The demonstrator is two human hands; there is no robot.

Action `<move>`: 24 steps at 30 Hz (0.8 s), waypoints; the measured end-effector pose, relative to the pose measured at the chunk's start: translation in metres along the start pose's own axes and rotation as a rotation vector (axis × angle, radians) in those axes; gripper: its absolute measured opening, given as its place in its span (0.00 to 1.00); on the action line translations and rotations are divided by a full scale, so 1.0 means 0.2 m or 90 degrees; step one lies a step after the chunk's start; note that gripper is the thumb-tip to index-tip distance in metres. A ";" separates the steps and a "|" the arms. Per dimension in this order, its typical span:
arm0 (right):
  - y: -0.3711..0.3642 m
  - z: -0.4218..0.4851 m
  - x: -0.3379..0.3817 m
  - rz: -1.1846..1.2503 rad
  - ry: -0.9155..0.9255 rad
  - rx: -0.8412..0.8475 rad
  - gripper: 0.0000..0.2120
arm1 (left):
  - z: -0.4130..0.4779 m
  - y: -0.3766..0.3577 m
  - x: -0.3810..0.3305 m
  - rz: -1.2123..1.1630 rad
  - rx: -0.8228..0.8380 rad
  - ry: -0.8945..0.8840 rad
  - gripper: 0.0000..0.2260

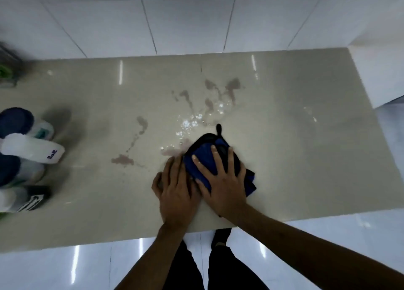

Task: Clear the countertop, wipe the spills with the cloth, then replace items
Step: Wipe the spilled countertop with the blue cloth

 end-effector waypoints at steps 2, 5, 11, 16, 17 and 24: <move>0.09 0.12 -0.14 -0.012 0.018 -0.004 0.31 | 0.00 -0.02 0.01 0.014 0.012 -0.015 0.23; 0.25 0.33 -0.46 0.009 -0.078 -0.039 0.31 | 0.00 -0.05 0.03 0.061 0.039 -0.068 0.26; 0.44 0.25 -1.24 0.111 -0.384 -0.036 0.33 | 0.01 -0.08 -0.04 0.095 0.047 -0.111 0.27; 0.22 -0.15 -1.01 0.090 -0.413 -0.094 0.34 | 0.06 -0.17 -0.36 0.083 0.092 -0.206 0.25; 0.17 -0.21 -0.90 0.091 -0.398 -0.101 0.34 | 0.07 -0.18 -0.41 0.080 0.093 -0.207 0.24; 0.12 -0.28 -0.90 0.010 -0.121 -0.038 0.34 | 0.09 -0.22 -0.40 0.084 0.085 -0.204 0.23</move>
Point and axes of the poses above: each hand's wrist, its own z-axis towards the middle knuckle, its own y-axis out of the back of the hand, x = y × z, the point moved 1 cm from there along z, towards the middle knuckle, and after that the axes turned 13 degrees about x, right-handed, at the moved point
